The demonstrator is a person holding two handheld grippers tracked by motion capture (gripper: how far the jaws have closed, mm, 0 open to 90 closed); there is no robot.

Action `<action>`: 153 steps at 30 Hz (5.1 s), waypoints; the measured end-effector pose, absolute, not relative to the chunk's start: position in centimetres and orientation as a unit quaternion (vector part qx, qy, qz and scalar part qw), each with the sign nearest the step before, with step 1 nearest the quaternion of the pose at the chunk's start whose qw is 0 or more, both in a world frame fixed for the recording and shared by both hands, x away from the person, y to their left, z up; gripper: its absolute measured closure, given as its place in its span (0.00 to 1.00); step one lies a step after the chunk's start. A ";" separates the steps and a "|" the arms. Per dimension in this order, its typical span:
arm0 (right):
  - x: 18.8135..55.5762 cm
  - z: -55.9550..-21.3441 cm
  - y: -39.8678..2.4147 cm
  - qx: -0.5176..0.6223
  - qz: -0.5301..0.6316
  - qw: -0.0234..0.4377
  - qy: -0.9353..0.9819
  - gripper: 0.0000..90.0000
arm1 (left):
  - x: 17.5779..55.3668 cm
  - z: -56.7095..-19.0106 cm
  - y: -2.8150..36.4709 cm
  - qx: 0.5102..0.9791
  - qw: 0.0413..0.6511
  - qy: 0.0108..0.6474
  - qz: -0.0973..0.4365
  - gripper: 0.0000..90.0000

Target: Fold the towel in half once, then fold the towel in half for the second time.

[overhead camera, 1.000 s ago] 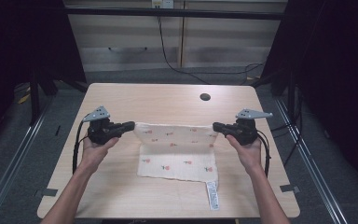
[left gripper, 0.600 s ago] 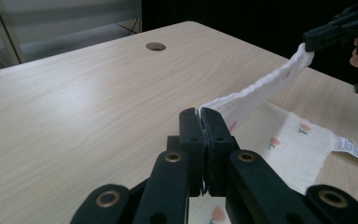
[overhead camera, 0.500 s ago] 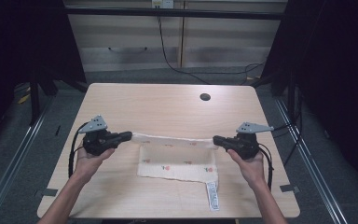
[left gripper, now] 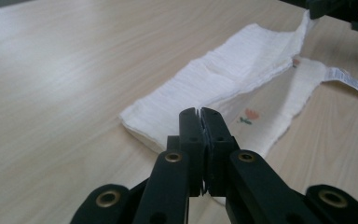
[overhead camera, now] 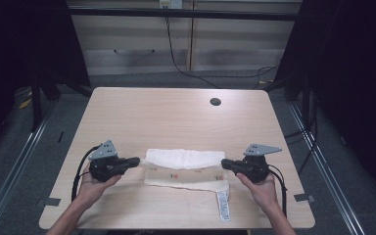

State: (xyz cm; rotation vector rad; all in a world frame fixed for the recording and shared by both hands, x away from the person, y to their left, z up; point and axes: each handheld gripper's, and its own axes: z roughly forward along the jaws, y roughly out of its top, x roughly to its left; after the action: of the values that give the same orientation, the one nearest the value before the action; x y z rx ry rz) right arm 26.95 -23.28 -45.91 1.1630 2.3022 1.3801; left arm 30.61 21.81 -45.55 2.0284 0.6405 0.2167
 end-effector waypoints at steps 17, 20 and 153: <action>26.3 -48.9 -22.9 0.399 0.421 0.085 0.810 0.93 | 29.9 -49.0 21.0 0.860 0.433 0.266 0.047 0.98; 26.2 -49.2 -22.6 0.398 0.410 0.085 0.816 0.92 | 29.9 -49.2 21.0 0.861 0.433 0.264 0.043 0.96; 33.4 -48.1 -20.5 0.386 0.459 0.088 0.795 0.97 | 36.2 -50.8 20.7 0.845 0.408 0.337 0.077 0.95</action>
State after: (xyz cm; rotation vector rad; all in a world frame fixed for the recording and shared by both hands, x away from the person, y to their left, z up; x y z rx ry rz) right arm 33.38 -20.48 -48.08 1.1497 2.3683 1.3658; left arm 36.16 20.66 -50.75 2.1289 0.8483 0.1949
